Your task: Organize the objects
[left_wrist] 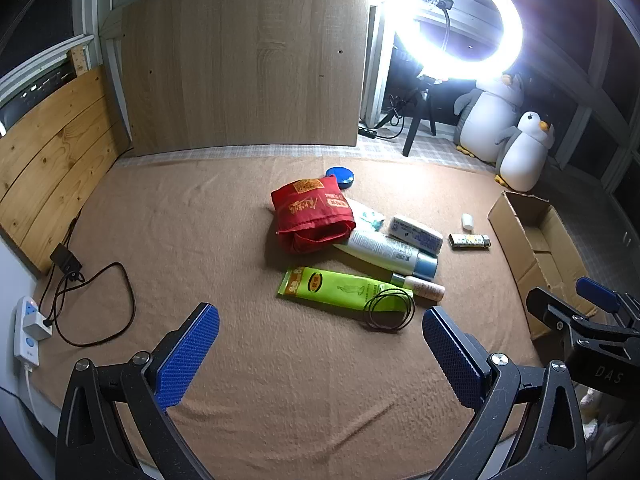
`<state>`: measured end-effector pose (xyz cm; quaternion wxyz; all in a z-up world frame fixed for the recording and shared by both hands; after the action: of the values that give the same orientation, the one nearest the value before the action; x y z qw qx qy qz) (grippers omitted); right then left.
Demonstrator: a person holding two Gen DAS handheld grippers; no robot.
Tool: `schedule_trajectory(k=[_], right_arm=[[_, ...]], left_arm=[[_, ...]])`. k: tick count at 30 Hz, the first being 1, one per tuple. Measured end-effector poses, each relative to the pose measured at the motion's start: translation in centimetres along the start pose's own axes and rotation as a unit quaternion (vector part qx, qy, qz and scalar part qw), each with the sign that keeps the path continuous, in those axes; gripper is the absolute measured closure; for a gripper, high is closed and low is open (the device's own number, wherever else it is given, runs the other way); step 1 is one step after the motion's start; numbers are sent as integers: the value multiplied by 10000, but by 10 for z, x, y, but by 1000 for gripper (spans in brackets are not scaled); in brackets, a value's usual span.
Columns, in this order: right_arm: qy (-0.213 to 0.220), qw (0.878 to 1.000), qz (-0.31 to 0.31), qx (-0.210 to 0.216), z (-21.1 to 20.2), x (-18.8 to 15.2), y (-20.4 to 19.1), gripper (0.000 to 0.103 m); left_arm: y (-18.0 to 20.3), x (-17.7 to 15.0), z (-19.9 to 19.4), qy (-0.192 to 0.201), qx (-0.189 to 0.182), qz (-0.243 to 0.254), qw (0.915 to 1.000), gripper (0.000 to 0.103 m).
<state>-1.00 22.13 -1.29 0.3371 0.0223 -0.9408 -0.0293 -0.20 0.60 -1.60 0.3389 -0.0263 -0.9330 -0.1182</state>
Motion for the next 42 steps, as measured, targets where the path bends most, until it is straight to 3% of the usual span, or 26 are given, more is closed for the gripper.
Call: schedule_trajectory(k=[42], right_arm=[[-78,9999,-35,-60,9,5,-3,0]], left_arm=[[-6,2,13,-22,-26,24,10000,0]])
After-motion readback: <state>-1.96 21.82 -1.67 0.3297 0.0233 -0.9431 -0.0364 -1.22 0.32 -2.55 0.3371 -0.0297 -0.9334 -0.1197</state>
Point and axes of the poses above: each gripper's, at about its wrist camera, not at the fingertips, and z roughly the way its jaws point, y to its right, x to its top, the point moved 2 cm from there along z, roughly the way its jaws point, and after that the axes turned 11 degrees about -x, right-handed, at the moved point
